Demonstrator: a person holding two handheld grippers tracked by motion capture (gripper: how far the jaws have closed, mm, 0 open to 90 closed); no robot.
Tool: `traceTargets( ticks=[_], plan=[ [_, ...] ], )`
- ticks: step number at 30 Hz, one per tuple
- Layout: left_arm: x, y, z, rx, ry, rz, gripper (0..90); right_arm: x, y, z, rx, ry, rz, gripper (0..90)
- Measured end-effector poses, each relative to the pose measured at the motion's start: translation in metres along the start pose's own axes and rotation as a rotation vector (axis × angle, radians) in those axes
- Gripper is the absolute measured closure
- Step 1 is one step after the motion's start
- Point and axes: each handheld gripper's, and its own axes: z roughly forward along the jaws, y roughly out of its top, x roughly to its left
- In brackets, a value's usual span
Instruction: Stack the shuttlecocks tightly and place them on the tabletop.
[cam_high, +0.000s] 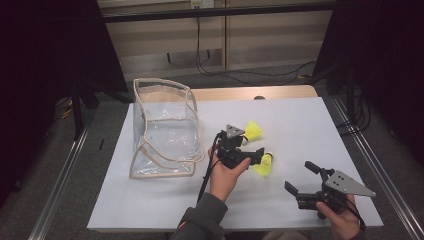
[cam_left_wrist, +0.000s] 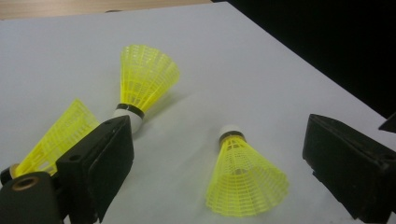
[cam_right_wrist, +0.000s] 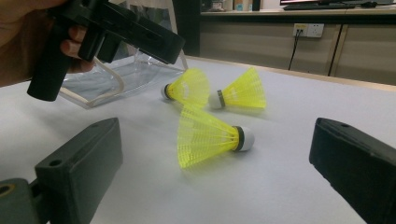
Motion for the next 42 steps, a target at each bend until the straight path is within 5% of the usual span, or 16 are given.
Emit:
traceTargets(
  ticks=[12, 19, 42],
  plan=[
    [-0.009, -0.019, -0.016, 0.029, -0.081, 0.075, 7.3, 0.0, 0.0, 0.0, 0.002, 0.002, -0.002, 2.2],
    [-0.006, -0.03, -0.026, 0.028, -0.08, 0.109, 6.8, 0.0, 0.0, 0.0, -0.001, 0.001, -0.007, 2.2],
    [0.009, -0.057, -0.05, 0.028, -0.126, 0.123, 6.3, 0.001, -0.001, 0.001, 0.006, 0.0, -0.007, 2.3]
  ],
)
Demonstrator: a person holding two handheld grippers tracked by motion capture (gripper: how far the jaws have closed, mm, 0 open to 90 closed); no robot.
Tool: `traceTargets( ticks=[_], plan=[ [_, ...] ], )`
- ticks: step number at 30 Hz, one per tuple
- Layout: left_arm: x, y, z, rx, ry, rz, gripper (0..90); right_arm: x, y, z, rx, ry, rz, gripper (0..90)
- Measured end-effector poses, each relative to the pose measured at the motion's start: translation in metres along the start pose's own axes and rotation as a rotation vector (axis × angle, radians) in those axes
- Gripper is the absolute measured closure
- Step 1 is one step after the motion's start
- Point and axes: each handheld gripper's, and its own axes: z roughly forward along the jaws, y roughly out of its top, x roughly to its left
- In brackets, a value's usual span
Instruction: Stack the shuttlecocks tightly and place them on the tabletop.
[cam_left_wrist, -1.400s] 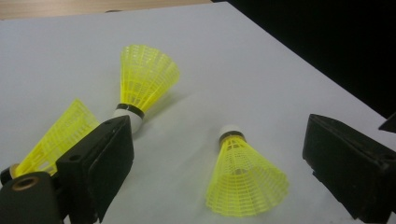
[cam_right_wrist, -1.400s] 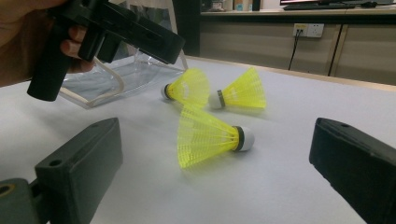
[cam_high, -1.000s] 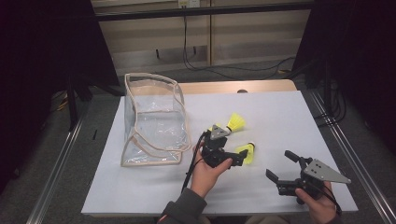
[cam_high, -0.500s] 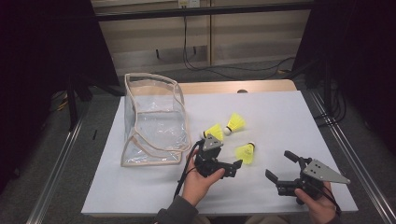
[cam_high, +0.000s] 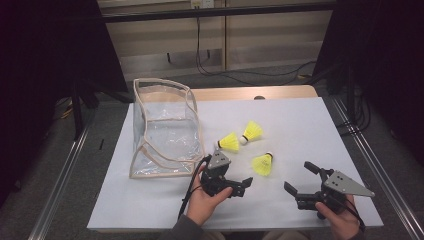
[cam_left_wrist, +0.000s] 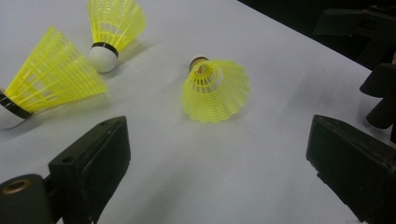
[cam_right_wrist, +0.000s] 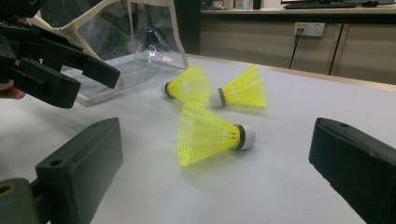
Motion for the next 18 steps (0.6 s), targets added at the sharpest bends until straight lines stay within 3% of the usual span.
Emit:
traceTargets(
  ticks=[18],
  plan=[
    [0.014, -0.013, -0.021, -0.01, -0.003, 0.005, 5.7, 0.0, 0.0, 0.0, 0.001, 0.002, 0.003, 2.3]
  ],
)
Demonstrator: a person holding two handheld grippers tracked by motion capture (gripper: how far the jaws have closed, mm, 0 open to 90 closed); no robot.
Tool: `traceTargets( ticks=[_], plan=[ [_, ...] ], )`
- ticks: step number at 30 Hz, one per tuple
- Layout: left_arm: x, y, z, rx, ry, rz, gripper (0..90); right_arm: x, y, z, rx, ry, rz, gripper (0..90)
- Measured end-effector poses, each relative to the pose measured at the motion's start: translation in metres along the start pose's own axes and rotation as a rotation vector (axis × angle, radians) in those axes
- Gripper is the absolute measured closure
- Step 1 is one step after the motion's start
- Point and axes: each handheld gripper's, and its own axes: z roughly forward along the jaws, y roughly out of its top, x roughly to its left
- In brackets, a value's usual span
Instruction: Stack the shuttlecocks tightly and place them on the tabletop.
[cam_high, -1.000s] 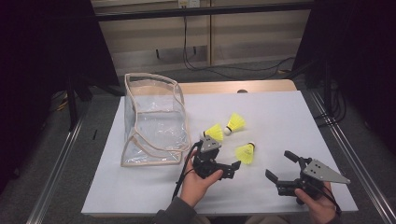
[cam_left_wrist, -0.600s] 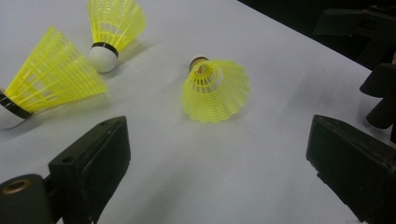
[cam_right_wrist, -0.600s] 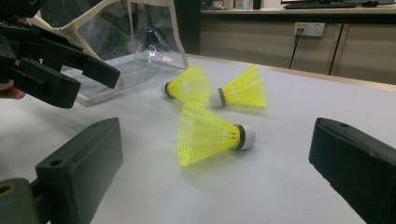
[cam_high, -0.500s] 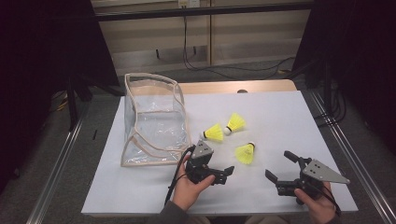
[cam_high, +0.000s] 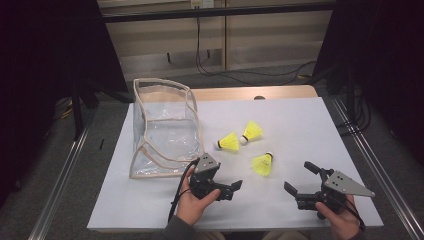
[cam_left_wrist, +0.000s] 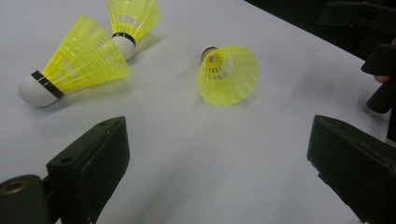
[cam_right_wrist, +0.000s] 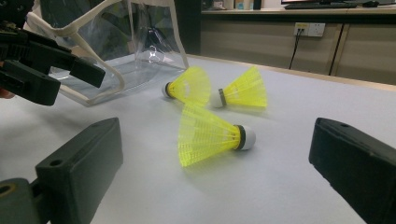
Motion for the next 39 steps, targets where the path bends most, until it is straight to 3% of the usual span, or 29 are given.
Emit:
traceTargets(
  ticks=[11, 21, 39],
  plan=[
    [0.008, -0.004, -0.014, -0.019, -0.018, 0.009, 5.6, 0.001, 0.0, 0.001, 0.003, 0.003, -0.002, 2.3],
    [0.015, -0.011, -0.028, -0.023, -0.034, 0.043, 5.9, 0.0, 0.0, 0.001, 0.005, 0.003, -0.004, 2.4],
    [0.035, -0.025, -0.055, -0.054, -0.028, 0.025, 5.3, 0.003, 0.002, 0.003, 0.007, 0.005, -0.02, 2.4]
  ],
)
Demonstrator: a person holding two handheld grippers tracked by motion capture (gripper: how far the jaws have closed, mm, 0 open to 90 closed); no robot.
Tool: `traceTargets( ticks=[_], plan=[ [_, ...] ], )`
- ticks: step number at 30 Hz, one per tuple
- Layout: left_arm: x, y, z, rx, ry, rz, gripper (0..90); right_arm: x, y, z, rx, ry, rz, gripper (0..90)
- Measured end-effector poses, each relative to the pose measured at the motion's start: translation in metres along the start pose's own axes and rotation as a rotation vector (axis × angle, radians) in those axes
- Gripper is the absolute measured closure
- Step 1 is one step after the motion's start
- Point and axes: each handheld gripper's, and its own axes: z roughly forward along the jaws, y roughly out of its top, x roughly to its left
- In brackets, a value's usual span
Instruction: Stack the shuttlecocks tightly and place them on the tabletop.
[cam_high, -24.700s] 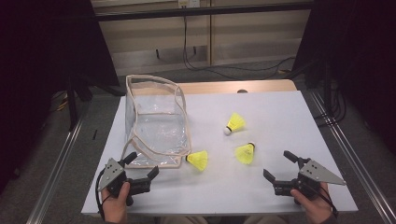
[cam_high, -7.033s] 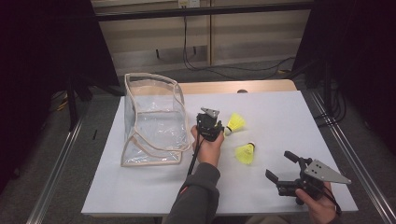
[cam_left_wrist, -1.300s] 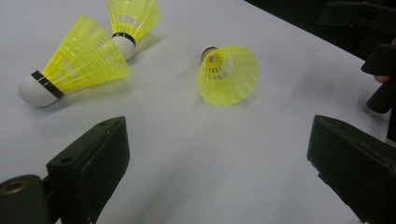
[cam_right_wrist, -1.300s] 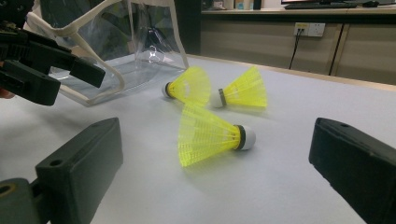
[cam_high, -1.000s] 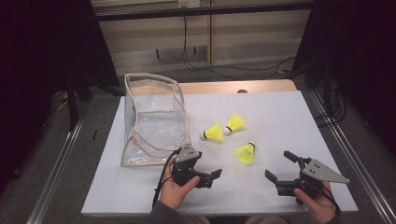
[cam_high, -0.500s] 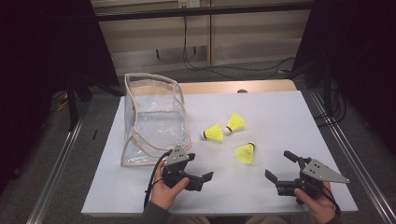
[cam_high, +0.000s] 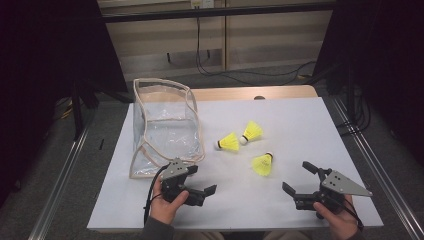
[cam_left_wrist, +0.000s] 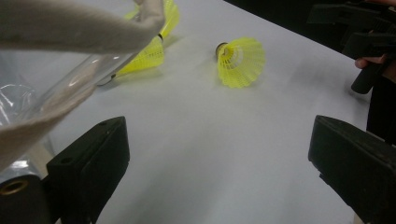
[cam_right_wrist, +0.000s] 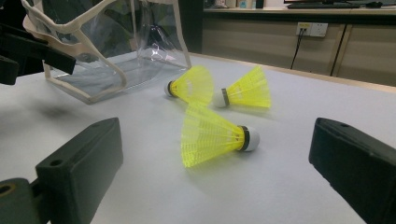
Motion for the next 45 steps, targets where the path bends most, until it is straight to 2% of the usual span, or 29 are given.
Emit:
traceTargets(
  ticks=[7, 15, 24, 31, 45],
  plan=[
    [0.006, -0.004, -0.011, -0.009, 0.006, -0.006, 4.8, 0.0, 0.001, 0.0, 0.0, -0.001, -0.004, 2.4],
    [0.012, -0.009, -0.023, -0.016, 0.004, 0.018, 4.7, 0.0, 0.001, -0.001, 0.003, -0.002, 0.002, 2.4],
    [0.019, -0.012, -0.034, -0.031, 0.014, 0.014, 4.4, -0.001, 0.001, 0.0, 0.003, -0.001, -0.002, 2.4],
    [0.025, -0.013, -0.039, -0.035, 0.035, 0.011, 4.1, -0.001, 0.001, -0.001, 0.006, 0.0, -0.005, 2.4],
    [0.032, -0.017, -0.047, -0.049, 0.036, 0.006, 4.1, -0.003, 0.002, -0.002, 0.0, 0.001, -0.011, 2.5]
  ],
)
